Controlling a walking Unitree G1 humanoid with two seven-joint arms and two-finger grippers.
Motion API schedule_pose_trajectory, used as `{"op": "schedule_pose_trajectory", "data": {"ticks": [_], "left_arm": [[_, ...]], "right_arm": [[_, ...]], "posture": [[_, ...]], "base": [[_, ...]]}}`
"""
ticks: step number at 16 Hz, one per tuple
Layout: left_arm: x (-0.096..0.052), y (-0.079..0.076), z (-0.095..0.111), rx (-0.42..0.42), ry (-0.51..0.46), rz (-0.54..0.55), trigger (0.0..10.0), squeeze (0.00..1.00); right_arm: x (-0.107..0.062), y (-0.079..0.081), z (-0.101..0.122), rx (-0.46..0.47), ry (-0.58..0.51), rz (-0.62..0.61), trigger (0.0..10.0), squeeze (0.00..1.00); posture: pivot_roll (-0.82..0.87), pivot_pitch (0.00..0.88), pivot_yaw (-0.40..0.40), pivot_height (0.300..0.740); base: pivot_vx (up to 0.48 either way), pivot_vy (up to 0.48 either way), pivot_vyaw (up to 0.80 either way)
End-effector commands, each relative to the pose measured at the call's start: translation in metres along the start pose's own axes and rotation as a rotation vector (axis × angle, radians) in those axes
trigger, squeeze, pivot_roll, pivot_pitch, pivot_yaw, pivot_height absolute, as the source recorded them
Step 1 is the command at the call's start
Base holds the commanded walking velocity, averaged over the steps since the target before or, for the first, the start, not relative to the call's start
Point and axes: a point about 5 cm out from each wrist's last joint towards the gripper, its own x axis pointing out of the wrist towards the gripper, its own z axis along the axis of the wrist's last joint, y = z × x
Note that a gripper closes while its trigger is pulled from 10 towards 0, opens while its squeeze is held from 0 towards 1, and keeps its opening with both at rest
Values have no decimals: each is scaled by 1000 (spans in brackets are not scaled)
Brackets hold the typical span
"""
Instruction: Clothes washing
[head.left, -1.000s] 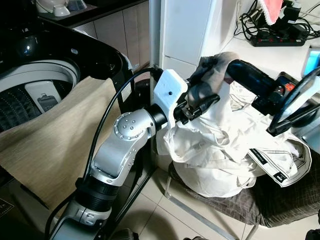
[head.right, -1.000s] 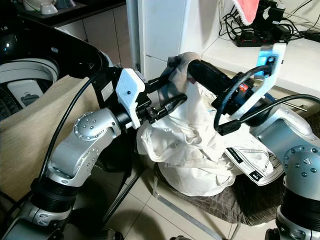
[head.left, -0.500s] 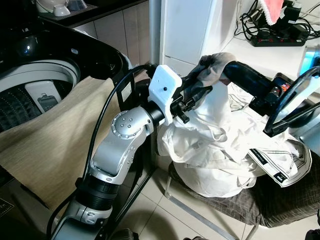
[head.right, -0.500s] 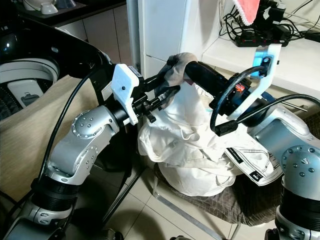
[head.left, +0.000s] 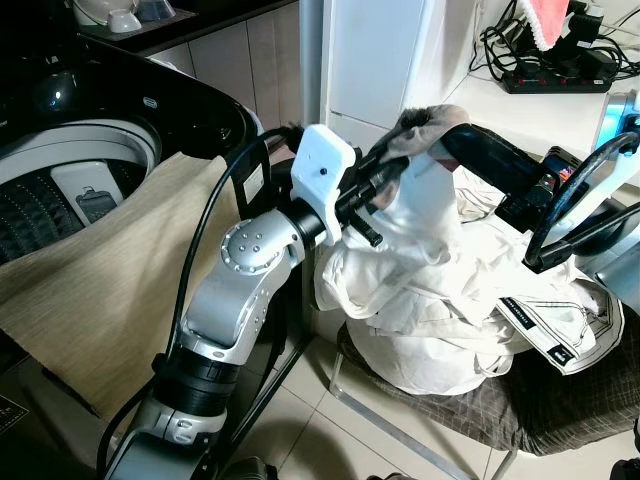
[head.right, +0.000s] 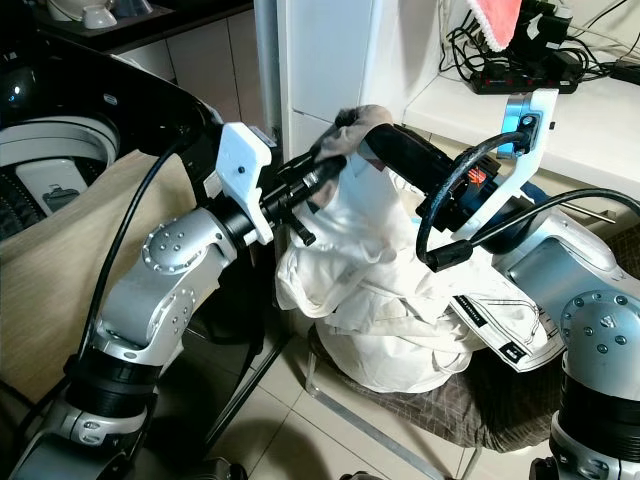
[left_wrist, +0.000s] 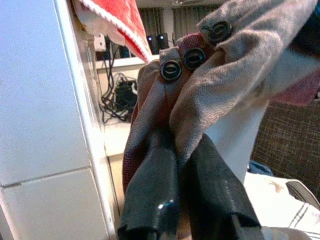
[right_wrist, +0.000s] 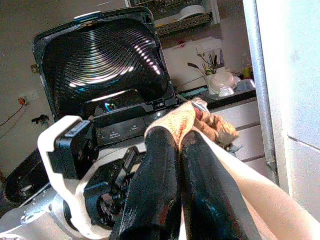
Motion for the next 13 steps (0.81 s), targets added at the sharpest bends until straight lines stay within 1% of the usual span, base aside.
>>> {"op": "schedule_pose_trajectory", "data": {"ticks": [1, 2, 3, 4, 5, 6, 7, 8, 10, 11, 12, 13], "left_arm": [[1, 5, 4, 10, -17, 22, 0, 0], [1, 6, 4, 10, -17, 26, 0, 0], [0, 10, 3, 15, -13, 59, 0, 0], [-1, 14, 3, 17, -15, 94, 0, 0], [-2, 19, 4, 19, -21, 122, 0, 0], [-2, 22, 5, 19, -26, 141, 0, 0], [-4, 34, 9, 25, -39, 210, 0, 0], [-5, 41, 11, 28, -49, 249, 0, 0], [-7, 47, 13, 30, -59, 278, 0, 0], [-10, 51, 15, 34, -66, 305, 0, 0], [-11, 55, 17, 41, -76, 333, 0, 0], [-15, 73, 27, 103, -97, 408, 0, 0]], "right_arm": [[3, 5, 7, -34, -6, 20, 0, 0], [3, 5, 7, -38, -8, 15, 0, 0], [3, 4, 7, -59, -9, 3, 4078, 0], [3, 3, 6, -72, -7, -6, 10000, 141], [3, 3, 6, -63, -10, -8, 10000, 1000], [3, 4, 6, -51, -15, 3, 10000, 1000], [2, 6, 6, -38, -17, 15, 10000, 1000], [1, 5, 7, -37, -19, 12, 10000, 1000], [-1, 7, 7, -38, -18, 29, 10000, 1000], [-2, 10, 5, -50, 0, 31, 10000, 1000], [-2, 8, 1, -66, 33, -3, 10000, 1000], [-2, 9, -6, -97, 80, -11, 10000, 0]], "posture": [[-108, 0, 1, 740], [-108, 0, 1, 740], [-108, 0, 1, 740], [-104, 0, 9, 740], [-104, 0, 12, 740], [-104, 0, 12, 740], [-101, 0, 15, 740], [-98, 0, 22, 740], [-97, 0, 24, 740], [-92, 0, 30, 740], [-93, 0, 31, 740], [-93, 0, 29, 740]], "base": [[0, 0, 0], [0, 0, 0], [0, 0, 0], [0, 0, 0], [0, 0, 0], [0, 0, 0], [0, 0, 0], [0, 0, 0], [0, 0, 0], [0, 0, 0], [0, 0, 0], [0, 0, 0]]}}
